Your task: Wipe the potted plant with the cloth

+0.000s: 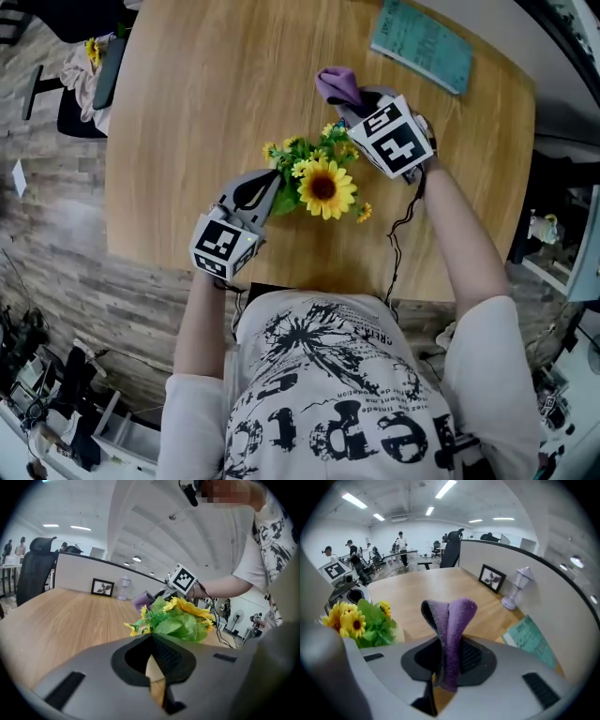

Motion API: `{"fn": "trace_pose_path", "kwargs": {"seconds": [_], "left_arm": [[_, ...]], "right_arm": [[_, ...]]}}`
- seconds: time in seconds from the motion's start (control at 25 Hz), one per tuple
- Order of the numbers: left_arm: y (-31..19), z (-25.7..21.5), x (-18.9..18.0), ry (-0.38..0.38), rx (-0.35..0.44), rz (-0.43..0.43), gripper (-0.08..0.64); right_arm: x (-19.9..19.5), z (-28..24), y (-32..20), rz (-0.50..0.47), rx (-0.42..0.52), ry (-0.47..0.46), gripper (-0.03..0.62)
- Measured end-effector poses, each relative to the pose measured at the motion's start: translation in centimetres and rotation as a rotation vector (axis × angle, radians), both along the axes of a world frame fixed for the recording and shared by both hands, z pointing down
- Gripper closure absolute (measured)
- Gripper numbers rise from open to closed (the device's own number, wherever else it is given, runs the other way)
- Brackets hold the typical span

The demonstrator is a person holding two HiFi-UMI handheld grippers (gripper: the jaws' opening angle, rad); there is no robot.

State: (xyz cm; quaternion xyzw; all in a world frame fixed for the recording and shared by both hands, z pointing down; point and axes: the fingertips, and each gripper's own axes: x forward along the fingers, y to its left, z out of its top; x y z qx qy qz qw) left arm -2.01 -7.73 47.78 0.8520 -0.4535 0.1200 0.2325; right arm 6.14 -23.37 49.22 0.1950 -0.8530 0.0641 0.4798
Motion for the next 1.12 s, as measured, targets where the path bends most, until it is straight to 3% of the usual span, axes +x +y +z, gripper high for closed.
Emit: {"fn": "trace_pose_path", "kwargs": {"seconds": [0.12, 0.32, 1.0, 1.12], "left_arm": [[0.1, 0.0, 0.0, -0.002, -0.001, -0.009, 0.557], [-0.1, 0.2, -0.1, 0.001, -0.009, -0.023, 0.557], [-2.5, 0.1, 0.3, -0.012, -0.009, -0.069, 0.557], [-2.8, 0.1, -0.1, -0.005, -0.012, -0.083, 0.557]], "right_arm": [[-2.6, 0.8, 1.0, -0.113, -0.019, 0.024, 0.518], [-4.6, 3.1, 4.2, -0.295, -0.13, 0.046, 0.518], [-3.9, 4.2, 9.3, -0.747, -0.331, 0.125, 0.523], [-3.8, 4.2, 9.4, -0.765, -0.337, 0.127, 0.523]]}}
